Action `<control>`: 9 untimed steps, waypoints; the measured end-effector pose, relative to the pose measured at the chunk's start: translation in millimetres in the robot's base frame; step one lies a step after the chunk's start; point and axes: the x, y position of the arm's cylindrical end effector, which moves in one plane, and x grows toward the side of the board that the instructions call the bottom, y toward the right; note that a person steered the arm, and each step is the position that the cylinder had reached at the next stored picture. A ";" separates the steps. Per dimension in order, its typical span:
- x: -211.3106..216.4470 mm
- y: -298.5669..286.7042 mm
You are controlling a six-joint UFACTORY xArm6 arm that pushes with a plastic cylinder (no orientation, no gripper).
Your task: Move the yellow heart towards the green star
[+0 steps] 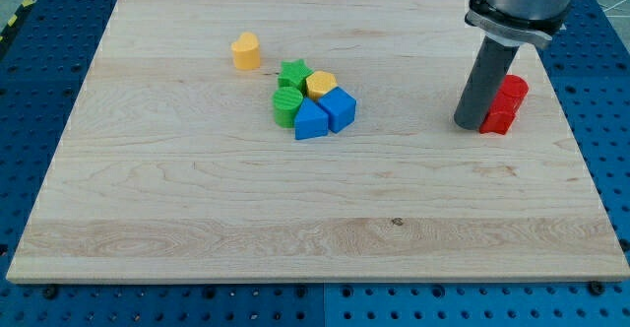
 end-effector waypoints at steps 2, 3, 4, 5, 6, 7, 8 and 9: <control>-8.8 -42.5; -28.0 -64.0; -63.8 -77.1; -107.7 -91.2; -137.5 -123.7; -165.4 -160.8; -185.1 -205.3; -186.5 -246.7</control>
